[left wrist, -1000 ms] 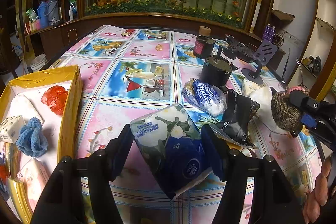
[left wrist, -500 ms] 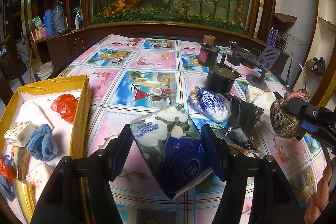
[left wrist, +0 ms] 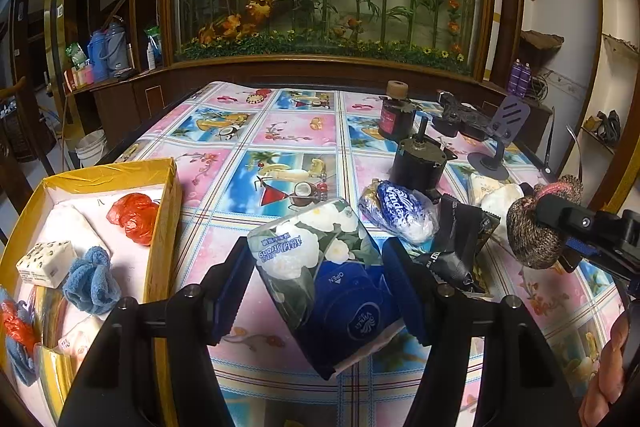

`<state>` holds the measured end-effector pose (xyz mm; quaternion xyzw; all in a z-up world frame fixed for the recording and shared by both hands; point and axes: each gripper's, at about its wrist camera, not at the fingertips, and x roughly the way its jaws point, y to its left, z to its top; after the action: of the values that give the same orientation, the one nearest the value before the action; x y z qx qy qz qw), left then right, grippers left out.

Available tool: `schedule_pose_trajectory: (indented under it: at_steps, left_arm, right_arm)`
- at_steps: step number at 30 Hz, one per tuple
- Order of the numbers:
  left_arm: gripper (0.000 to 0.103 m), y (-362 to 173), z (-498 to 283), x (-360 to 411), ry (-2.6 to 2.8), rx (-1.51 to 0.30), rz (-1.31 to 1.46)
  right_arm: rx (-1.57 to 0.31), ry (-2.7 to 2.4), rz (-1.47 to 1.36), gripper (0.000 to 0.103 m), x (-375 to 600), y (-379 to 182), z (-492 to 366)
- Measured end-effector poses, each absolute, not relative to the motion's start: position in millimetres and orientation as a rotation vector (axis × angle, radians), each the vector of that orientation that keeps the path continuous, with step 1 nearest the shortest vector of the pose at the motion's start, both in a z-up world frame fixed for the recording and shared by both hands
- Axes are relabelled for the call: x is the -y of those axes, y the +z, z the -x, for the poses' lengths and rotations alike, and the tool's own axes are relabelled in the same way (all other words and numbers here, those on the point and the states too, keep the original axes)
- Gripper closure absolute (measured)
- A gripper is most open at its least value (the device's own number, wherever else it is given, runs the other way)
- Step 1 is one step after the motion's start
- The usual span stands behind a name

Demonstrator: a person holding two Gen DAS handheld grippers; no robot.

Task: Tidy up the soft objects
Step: 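Carry the floral tissue pack and knitted hat over the tray with both tools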

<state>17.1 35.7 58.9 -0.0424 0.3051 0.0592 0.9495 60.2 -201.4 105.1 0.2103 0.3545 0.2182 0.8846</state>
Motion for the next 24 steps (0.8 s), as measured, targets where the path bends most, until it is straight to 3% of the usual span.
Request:
schedule_pose_trajectory:
  at_steps: [13,24]
  left_arm:
    - [0.038,98,15,-67,0.124,-0.569,0.179]
    - [0.037,120,48,-179,0.306,-0.571,0.294]
  right_arm:
    - [-0.716,0.463,-0.454,0.045,170,109,-55]
    - [-0.726,0.686,-0.348,0.044,47,129,-38]
